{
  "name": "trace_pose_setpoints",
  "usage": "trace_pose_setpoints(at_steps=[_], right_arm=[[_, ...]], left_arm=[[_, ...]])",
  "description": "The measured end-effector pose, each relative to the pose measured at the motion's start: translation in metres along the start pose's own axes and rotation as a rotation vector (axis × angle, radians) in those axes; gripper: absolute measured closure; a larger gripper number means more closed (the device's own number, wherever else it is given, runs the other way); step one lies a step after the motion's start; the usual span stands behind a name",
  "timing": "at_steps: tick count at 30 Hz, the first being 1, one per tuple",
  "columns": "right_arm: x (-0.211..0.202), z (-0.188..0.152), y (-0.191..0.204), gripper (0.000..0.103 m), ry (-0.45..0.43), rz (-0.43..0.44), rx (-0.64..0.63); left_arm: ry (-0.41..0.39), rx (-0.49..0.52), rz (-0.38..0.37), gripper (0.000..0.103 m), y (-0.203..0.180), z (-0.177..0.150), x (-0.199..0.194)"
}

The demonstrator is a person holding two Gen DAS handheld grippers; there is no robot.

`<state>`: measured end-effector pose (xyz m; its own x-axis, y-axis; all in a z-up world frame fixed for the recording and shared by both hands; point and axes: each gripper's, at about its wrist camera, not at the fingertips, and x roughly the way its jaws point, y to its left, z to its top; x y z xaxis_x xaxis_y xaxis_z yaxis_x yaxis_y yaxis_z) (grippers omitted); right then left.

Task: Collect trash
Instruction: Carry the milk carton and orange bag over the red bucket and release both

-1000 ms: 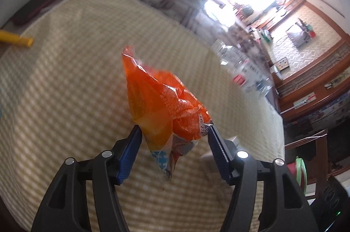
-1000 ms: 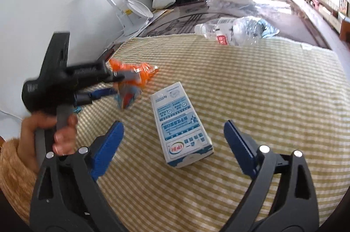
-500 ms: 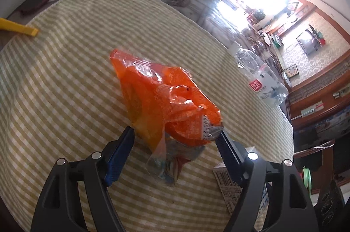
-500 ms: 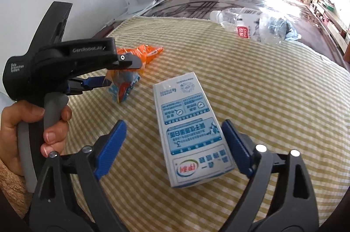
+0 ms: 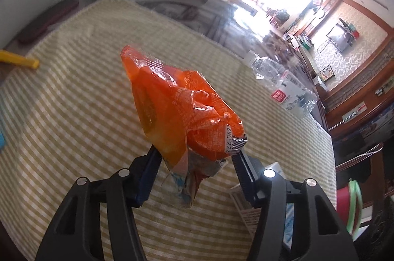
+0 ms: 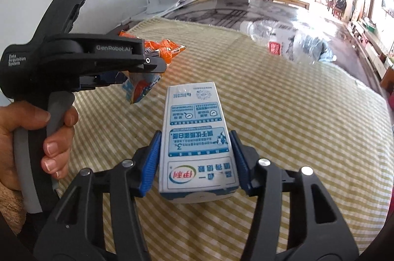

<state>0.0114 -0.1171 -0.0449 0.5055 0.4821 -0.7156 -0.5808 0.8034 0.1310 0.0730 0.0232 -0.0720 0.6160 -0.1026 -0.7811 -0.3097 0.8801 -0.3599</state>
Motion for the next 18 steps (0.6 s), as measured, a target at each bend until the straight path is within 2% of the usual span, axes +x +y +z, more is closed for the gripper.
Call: trace_pose_setpoints(at_steps=[4, 8, 18], right_arm=[[-0.009, 0.001, -0.005, 0.051, -0.026, -0.015, 0.006], [-0.021, 0.004, -0.012, 0.051, -0.065, -0.035, 0.023], [-0.059, 0.005, -0.034, 0.051, -0.167, -0.134, 0.061]], left_arm=[[-0.045, 0.044, 0.026, 0.048, -0.007, 0.001, -0.008], [-0.058, 0.055, 0.029, 0.048, -0.007, 0.001, -0.011], [-0.104, 0.135, 0.068, 0.048, -0.022, -0.006, -0.023]])
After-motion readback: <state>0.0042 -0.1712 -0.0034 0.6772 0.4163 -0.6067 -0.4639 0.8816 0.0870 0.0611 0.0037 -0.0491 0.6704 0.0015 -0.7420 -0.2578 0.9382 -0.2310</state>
